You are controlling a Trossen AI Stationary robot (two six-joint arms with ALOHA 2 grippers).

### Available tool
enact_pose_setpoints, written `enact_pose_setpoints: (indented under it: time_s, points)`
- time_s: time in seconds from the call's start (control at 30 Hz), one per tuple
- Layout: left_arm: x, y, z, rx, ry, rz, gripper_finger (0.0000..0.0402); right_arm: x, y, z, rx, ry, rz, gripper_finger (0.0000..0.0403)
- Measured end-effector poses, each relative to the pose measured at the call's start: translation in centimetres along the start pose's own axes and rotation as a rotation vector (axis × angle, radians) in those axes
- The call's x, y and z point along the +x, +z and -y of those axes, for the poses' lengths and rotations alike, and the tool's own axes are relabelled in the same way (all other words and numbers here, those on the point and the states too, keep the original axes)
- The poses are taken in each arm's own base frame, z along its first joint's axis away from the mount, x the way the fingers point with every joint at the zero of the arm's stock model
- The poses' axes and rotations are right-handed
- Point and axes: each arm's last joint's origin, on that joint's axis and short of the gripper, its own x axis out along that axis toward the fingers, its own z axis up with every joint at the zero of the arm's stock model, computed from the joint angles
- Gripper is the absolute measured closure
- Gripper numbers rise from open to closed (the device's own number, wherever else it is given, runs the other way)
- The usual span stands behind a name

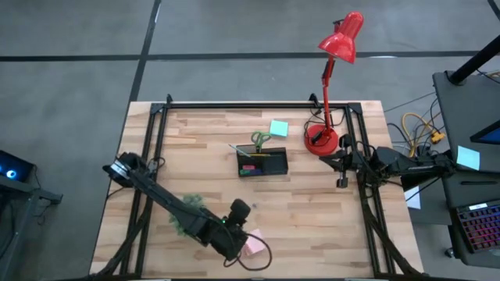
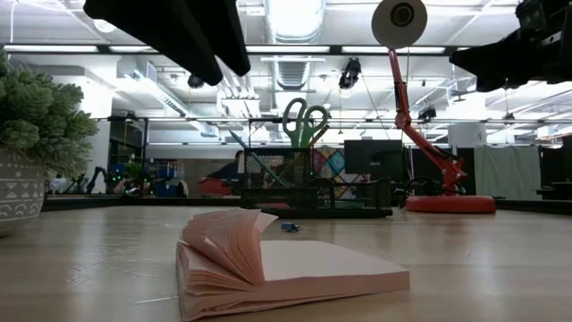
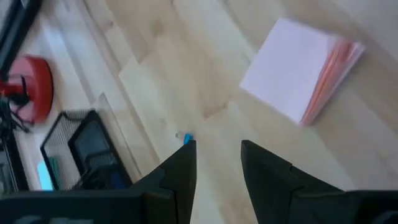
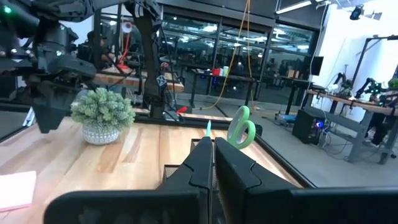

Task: Pick and place office supplies into organizer
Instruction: Put the pink sticky notes into the black desk organizer

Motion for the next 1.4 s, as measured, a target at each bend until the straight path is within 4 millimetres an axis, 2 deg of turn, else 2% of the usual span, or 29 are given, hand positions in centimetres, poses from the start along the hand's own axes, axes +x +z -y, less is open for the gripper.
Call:
enact_pose_setpoints:
  time_s: [0.3,0.63,0.93,1.23,1.4]
  points:
    - [0.5,-0.3,2.6,0.090,-0.006,0.057,0.0290,0.0,0.0,0.0,0.036,0.000,0.000,0.0394]
    - [2.5,-1.1,4.6,0.204,-0.033,0.143,0.0290,0.0,0.0,0.0,0.079,0.002,-0.003,0.0394]
    - [3.9,-1.0,5.3,0.207,-0.118,0.181,0.0290,0.1,-0.2,-0.1,0.076,0.003,-0.014,0.0394]
    - [5.9,-1.2,4.7,0.216,-0.116,0.169,0.0290,0.2,-0.3,-0.1,0.073,0.004,-0.026,0.0394]
    - [7.0,-1.3,4.6,0.206,-0.206,0.180,0.0290,0.2,-0.3,-0.1,0.073,0.005,-0.026,0.0394]
